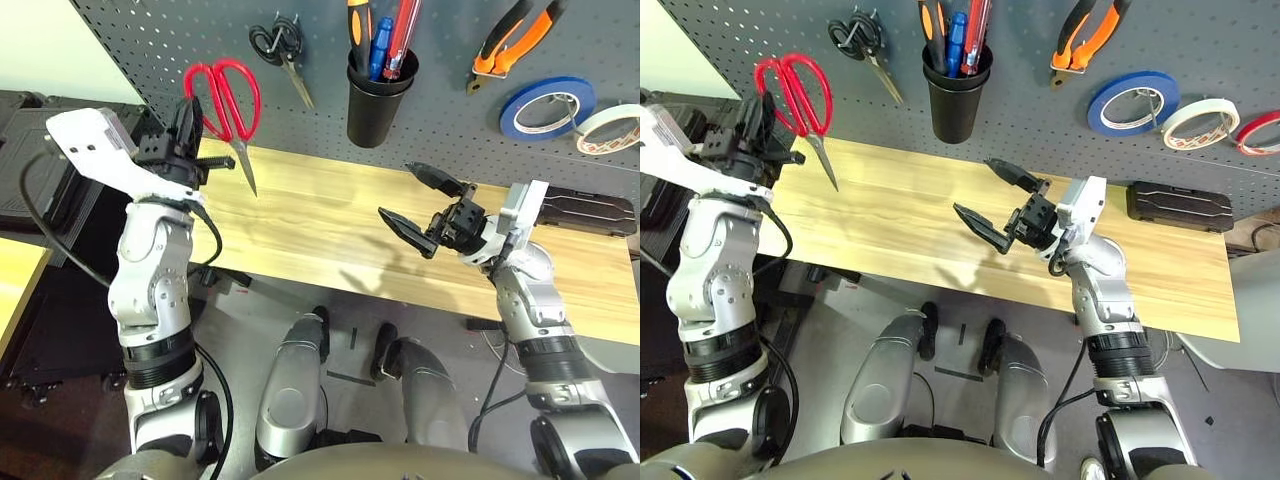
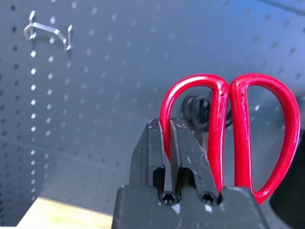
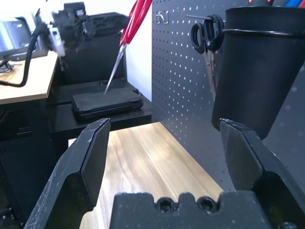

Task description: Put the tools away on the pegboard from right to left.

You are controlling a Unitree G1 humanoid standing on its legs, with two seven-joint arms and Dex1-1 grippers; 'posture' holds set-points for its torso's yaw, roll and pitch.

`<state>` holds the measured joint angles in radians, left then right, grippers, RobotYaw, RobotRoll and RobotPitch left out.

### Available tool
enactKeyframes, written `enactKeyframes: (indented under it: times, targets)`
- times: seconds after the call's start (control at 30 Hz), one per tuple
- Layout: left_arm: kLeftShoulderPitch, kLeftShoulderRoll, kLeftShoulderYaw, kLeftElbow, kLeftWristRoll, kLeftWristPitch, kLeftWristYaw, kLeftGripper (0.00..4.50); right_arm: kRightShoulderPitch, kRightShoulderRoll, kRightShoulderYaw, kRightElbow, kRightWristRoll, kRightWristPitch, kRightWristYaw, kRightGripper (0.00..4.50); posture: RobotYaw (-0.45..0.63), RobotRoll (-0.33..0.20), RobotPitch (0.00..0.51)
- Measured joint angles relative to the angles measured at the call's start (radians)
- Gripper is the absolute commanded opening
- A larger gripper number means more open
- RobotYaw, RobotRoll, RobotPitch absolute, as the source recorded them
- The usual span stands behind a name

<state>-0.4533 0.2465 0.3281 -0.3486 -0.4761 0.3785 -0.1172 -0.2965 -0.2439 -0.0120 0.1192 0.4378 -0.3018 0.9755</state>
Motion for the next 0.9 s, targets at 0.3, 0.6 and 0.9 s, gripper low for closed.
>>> enactKeyframes:
  times: [0.3,0.6,0.9]
  targets:
    - [-0.109,0.006,-0.032,0.12,-0.002,-0.015,-0.028,0.02,0.001,0.033,0.014,-0.001,-0.02,-0.01,-0.039,4.5,0.27,0.0,0.256]
    - [-0.188,0.013,-0.039,0.344,0.018,-0.087,-0.07,0.02,0.0,0.028,0.018,-0.002,-0.024,-0.011,-0.059,4.5,0.25,0.0,0.255]
    - [-0.28,0.033,-0.037,0.573,0.057,-0.211,-0.12,0.02,0.002,0.024,0.022,-0.018,-0.03,-0.011,-0.075,4.5,0.23,0.0,0.26]
